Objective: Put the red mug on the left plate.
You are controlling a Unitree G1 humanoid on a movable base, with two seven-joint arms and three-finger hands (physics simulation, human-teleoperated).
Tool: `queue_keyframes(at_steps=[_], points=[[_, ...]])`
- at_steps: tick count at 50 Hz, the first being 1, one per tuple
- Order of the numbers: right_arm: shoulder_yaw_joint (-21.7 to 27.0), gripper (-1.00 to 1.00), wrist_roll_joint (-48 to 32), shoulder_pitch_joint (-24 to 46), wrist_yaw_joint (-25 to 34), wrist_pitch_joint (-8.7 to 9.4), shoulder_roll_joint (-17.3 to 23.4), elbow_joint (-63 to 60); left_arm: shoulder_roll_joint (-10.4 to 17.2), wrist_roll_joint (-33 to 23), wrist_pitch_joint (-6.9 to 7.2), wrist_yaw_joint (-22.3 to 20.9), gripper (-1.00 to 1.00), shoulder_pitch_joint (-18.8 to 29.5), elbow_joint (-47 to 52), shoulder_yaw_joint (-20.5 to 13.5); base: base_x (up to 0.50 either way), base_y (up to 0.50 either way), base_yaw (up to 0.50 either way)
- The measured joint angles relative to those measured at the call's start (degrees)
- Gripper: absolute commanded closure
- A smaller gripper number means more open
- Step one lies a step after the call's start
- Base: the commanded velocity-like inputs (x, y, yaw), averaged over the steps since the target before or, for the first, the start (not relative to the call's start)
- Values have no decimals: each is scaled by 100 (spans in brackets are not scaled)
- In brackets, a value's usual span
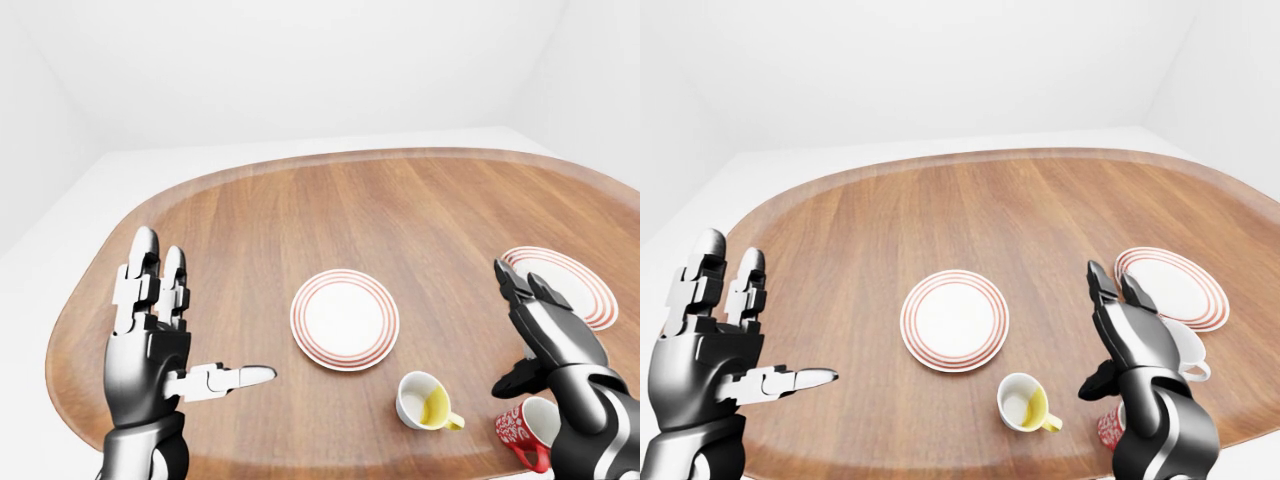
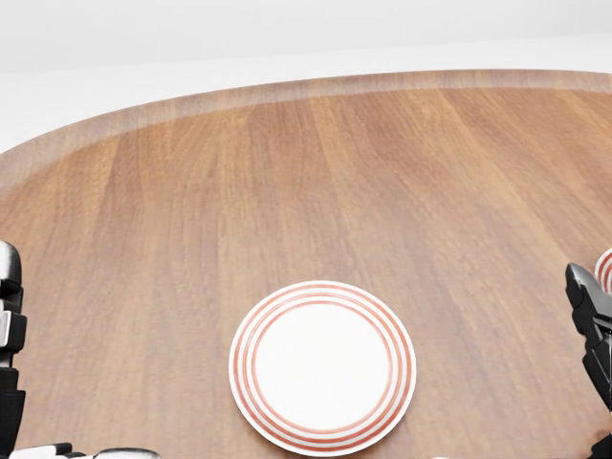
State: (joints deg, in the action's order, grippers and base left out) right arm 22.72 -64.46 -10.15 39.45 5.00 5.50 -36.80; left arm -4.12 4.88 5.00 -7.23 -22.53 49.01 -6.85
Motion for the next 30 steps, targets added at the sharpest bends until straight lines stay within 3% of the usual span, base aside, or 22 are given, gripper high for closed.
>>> queue_keyframes(at_steps=[10, 18, 30], points=[[1107, -100, -152, -269, 15, 0, 51, 710, 18, -19, 0, 26, -100, 16, -58, 25, 0, 0, 0], [1986, -100, 351, -389, -463, 0, 110, 1403, 46, -55, 0, 65, -100, 59, -167, 72, 0, 0, 0], [2526, -100, 1256, -587, -1192, 0, 274, 2376, 88, -94, 0, 119, -100, 93, -249, 140, 0, 0, 0]])
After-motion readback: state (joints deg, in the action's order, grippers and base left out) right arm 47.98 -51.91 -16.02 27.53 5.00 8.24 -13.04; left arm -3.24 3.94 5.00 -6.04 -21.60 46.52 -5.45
